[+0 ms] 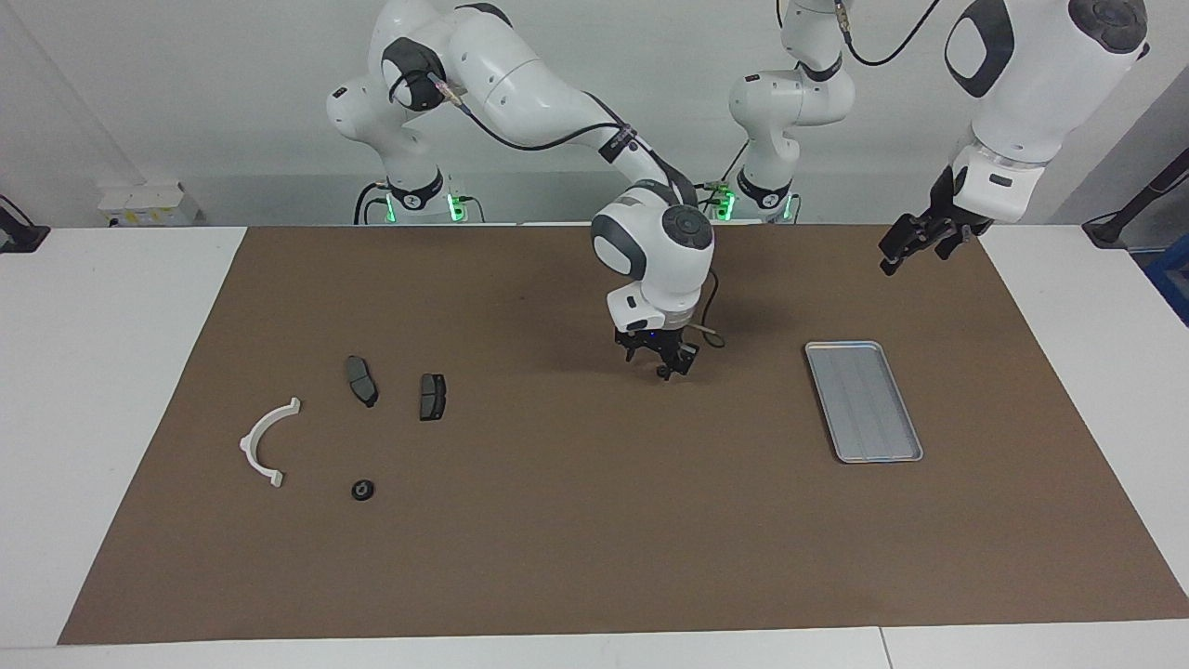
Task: Pick bearing gear from pile to tray
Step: 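Carry the nut with the right gripper to mid-table and release it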
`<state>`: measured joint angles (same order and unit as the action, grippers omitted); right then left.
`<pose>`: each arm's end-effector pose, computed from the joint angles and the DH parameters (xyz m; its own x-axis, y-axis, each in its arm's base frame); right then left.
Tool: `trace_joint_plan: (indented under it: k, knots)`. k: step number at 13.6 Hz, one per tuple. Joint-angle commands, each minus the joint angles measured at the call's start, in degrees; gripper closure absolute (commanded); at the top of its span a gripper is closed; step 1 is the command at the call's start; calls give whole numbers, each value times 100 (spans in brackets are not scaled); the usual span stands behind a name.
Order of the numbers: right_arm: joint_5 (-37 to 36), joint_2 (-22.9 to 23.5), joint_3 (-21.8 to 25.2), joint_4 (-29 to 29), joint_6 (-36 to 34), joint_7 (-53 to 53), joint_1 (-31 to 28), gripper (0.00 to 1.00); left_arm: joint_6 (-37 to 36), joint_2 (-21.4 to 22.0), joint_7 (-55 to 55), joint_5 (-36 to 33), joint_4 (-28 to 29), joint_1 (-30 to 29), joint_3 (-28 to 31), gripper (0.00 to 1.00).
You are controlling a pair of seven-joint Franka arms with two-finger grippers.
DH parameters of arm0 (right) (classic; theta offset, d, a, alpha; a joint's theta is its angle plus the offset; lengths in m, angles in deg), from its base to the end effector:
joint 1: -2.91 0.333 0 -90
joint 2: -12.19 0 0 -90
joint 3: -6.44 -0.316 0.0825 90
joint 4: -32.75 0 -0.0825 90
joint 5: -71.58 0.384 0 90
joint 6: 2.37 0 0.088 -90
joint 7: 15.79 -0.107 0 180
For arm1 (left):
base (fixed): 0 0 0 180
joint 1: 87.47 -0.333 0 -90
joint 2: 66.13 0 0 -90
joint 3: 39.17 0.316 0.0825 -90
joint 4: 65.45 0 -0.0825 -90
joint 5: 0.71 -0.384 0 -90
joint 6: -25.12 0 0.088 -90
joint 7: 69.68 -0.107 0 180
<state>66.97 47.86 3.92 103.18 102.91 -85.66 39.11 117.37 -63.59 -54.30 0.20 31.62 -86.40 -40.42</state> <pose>0.5781 0.4451 0.4065 0.8623 -0.5045 0.0436 -0.5059 -0.8621 0.0310 0.5409 -0.0238 0.5938 0.9731 0.2266 -0.0423 0.2270 -0.9739 0.0038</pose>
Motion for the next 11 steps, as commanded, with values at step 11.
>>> trace_joint_plan:
  k: [11]
  knots:
    - [83, -1009, -100, 839, 156, 6852, -2923, 0, -192, 221, -124, -38, 197, 51, -24, 0]
